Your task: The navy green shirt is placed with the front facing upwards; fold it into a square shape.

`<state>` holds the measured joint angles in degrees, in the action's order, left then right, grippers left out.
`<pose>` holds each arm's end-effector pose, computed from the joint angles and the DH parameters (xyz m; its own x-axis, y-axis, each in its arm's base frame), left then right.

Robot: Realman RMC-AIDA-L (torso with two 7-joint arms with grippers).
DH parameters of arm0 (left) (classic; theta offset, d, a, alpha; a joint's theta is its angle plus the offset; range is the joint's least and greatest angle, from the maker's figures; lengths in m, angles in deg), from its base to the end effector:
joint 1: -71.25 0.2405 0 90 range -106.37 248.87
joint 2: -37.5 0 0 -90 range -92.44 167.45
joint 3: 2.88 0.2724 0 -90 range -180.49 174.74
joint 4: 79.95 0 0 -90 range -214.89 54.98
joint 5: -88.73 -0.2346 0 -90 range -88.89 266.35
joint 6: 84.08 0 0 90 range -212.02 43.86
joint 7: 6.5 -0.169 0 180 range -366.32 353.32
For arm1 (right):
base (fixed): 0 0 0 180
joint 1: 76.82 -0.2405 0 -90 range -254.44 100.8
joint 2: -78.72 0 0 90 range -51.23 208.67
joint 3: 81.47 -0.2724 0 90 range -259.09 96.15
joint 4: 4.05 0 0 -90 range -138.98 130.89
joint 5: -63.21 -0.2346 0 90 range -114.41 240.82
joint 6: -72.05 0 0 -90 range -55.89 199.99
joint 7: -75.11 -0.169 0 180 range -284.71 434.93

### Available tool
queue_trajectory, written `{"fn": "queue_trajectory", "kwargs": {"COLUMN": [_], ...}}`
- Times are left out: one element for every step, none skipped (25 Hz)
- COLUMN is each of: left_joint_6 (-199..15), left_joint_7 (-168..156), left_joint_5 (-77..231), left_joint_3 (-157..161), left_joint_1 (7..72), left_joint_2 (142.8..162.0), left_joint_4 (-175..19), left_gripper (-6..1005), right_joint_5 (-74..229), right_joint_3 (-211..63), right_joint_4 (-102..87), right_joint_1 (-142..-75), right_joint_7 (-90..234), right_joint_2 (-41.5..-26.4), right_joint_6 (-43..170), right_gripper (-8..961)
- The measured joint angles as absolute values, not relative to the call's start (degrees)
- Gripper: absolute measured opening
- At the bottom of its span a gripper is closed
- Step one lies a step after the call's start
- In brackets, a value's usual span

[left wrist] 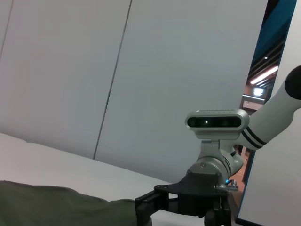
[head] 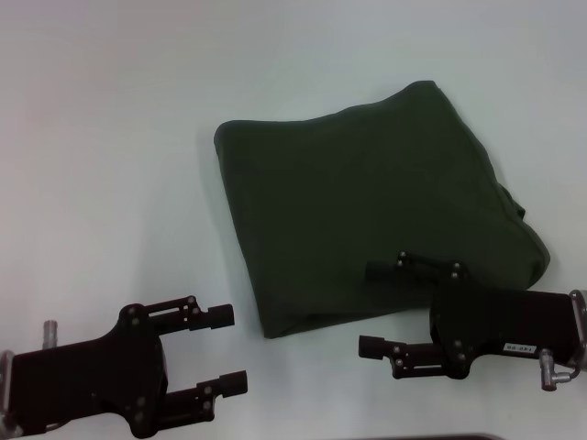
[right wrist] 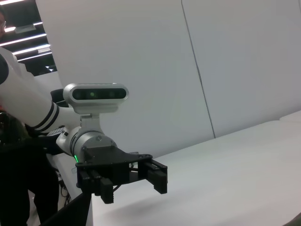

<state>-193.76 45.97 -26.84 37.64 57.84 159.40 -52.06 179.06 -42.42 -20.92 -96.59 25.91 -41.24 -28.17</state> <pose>-0.3133 0.2018 -0.0681 0.7033 0.2506 0.6653 0.2962 -0.9540 0.0462 0.3137 0.2296 -0.0923 0.7230 -0.2703 -0.6358 -0.3390 -0.9407 0.0144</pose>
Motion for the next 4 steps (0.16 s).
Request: {"fn": "queue_trajectory", "kwargs": {"left_joint_6": [-193.77, -193.78, -193.8, -193.82], "left_joint_7": [45.97, 45.97, 45.97, 45.97], "left_joint_5": [-26.84, -26.84, -26.84, -26.84], "left_joint_3": [37.64, 37.64, 37.64, 37.64], "left_joint_1": [57.88, 57.91, 57.94, 57.96], "left_joint_2": [159.39, 159.39, 159.39, 159.39], "left_joint_4": [-52.06, -52.07, -52.07, -52.08], "left_gripper": [659, 659, 659, 659], "right_joint_5": [179.08, 179.08, 179.08, 179.08], "right_joint_3": [-42.39, -42.37, -42.37, -42.36], "right_joint_4": [-20.92, -20.92, -20.92, -20.92], "right_joint_1": [-96.6, -96.6, -96.6, -96.6], "right_joint_7": [25.92, 25.93, 25.93, 25.93], "right_joint_2": [-41.24, -41.24, -41.24, -41.24], "right_joint_6": [-28.17, -28.17, -28.17, -28.17], "right_gripper": [915, 915, 915, 915]}}
